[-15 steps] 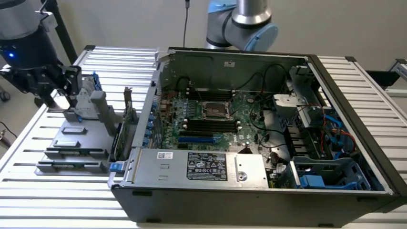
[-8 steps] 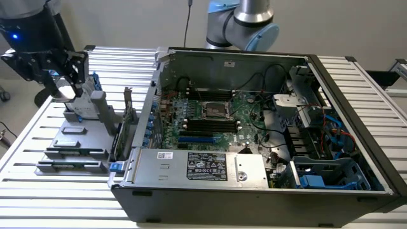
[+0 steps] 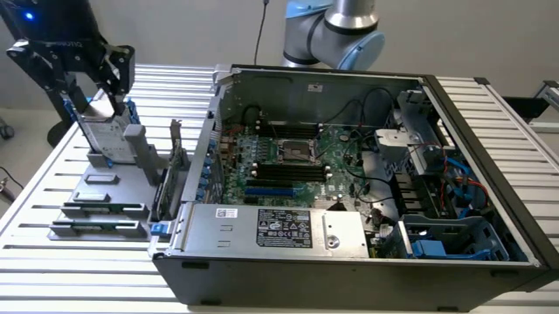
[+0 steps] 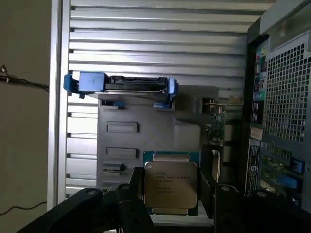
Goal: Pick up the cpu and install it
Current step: 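Pick up the cpu and move it towards the insertion slot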
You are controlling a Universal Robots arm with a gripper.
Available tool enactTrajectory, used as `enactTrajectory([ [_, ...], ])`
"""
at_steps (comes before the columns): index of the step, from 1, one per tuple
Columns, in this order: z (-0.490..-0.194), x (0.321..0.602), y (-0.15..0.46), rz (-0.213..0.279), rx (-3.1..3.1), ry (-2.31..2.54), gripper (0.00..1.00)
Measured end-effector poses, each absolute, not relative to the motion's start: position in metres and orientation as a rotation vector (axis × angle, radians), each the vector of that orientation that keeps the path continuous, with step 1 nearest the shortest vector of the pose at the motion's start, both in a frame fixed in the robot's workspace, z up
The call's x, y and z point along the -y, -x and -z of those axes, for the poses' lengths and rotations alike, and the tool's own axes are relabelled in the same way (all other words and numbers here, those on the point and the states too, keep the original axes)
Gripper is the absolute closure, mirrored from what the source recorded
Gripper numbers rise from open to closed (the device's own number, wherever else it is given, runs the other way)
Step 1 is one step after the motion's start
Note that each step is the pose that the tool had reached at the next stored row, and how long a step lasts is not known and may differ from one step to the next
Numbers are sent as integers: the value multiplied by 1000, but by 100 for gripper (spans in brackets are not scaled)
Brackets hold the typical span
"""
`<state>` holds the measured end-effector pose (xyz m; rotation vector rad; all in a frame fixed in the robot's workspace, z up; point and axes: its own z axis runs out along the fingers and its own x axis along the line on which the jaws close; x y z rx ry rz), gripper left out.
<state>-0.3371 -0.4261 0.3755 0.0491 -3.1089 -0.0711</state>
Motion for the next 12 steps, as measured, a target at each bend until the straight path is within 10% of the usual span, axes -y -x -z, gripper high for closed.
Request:
enactTrajectory([
  [12, -401, 425, 296, 73, 3109, -53, 45],
])
